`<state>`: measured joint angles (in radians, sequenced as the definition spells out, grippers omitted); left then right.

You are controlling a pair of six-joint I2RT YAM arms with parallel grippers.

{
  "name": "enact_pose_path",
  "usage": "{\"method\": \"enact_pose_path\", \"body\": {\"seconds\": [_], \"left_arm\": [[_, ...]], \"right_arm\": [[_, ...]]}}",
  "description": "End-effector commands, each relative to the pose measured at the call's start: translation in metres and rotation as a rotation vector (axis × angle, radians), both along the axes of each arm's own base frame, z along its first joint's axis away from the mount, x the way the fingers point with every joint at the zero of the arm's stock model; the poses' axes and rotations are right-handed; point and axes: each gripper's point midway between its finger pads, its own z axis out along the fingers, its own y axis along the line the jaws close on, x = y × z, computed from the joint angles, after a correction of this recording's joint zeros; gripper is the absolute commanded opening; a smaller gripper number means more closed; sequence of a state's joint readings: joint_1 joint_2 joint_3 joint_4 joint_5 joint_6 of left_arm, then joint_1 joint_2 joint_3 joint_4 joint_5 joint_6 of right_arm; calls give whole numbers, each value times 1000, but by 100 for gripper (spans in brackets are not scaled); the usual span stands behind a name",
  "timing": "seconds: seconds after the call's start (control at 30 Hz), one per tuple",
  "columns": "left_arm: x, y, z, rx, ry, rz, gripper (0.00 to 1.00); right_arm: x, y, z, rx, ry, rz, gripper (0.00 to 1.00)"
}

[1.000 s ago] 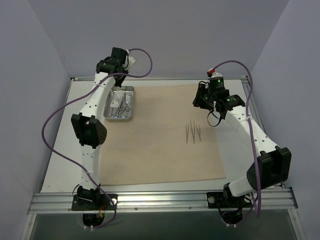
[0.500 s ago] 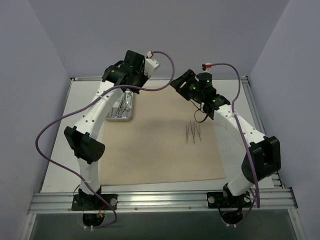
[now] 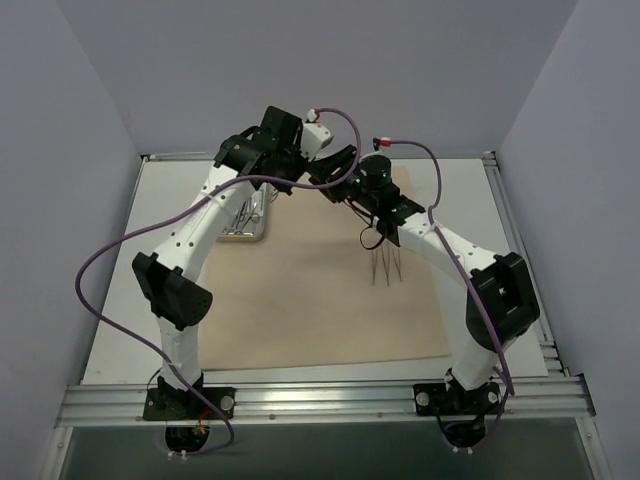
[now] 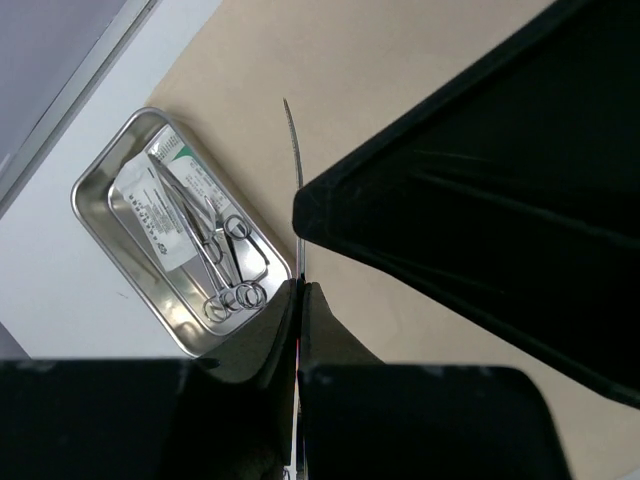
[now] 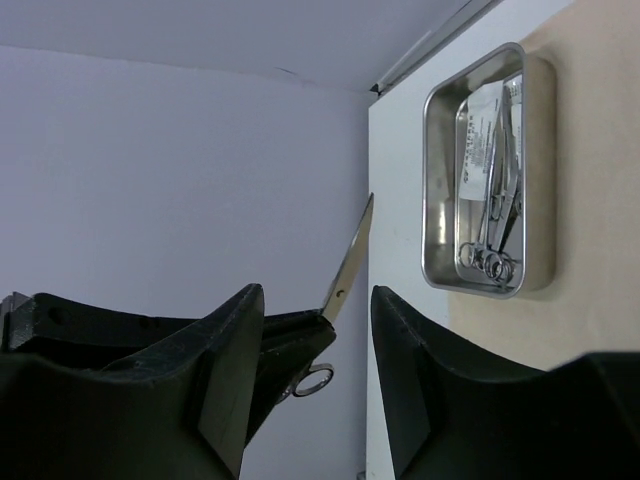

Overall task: Open and lay out the surgical kit
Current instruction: Place the medical item in the surgical kit.

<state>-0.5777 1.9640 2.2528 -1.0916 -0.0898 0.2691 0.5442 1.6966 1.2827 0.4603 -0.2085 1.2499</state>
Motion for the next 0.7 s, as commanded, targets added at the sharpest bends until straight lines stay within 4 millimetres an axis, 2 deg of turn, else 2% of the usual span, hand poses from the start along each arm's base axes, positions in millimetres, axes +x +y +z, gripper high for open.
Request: {"method": "enact_pose_path", "body": {"seconds": [0.0,0.07,0.23,0.5,0.63,0.67], "left_arm": [[-5,-9,35,-101,-71,-10,2],[-4,-10,39,-112,-79,-8,2],[-2,-13,42,-130,-85,-4,2],[0,-16,38,-137,-76,-5,2],[1,-16,32,-128,-69,-5,2],[2,-16,29,-122,-66,-4,2]], "right_arm": [[5,5,22,102,-44,-5,43],[6,9,12,115,-12,6,43],[8,20,5,167,9,39,43],[6,36,8,215,-5,97,41],[6,40,7,243,-9,120,28],[6,40,9,251,-18,123,22]]}}
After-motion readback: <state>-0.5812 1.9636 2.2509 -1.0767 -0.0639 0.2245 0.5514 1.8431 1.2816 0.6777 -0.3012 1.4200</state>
